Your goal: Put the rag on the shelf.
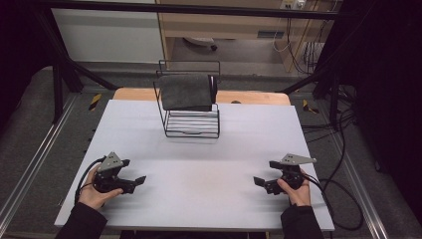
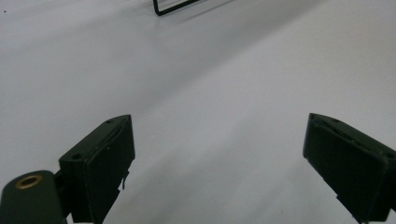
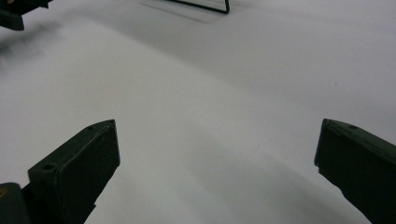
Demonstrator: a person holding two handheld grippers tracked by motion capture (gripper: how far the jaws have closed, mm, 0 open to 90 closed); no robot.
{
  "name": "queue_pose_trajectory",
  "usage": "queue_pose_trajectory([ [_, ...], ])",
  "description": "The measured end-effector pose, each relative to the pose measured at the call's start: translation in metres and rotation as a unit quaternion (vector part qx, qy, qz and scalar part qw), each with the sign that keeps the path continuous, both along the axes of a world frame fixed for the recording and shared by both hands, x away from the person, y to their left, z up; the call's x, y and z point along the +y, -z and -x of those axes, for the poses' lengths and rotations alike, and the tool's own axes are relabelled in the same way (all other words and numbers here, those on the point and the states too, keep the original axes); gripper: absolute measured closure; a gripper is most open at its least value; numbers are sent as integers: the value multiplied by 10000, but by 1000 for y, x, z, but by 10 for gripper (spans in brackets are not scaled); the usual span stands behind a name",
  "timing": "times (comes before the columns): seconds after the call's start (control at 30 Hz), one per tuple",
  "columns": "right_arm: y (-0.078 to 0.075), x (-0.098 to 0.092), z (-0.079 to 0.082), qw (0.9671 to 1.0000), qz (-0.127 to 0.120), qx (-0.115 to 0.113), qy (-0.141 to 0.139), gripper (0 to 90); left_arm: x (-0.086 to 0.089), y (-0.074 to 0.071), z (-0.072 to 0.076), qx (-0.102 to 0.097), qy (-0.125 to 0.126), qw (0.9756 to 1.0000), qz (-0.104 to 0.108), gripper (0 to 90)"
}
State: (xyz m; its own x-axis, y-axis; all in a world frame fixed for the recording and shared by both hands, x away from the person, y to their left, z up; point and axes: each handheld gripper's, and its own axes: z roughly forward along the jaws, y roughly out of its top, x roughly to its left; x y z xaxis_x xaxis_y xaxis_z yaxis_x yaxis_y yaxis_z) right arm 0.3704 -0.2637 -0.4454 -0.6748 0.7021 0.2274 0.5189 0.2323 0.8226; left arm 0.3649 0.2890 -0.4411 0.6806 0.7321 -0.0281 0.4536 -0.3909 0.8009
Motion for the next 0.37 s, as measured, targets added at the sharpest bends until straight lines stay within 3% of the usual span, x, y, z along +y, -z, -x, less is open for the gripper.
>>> queue_pose_trajectory([
  [0.17, 10, -12, 9, 9999, 107, 16, 50, 9, 1, 5, 3, 59, 56, 9999, -100, 86],
  [0.37, 10, -15, 11, 9999, 58, 79, 52, 9, 1, 9, 6, 102, 80, 9998, -148, 83],
])
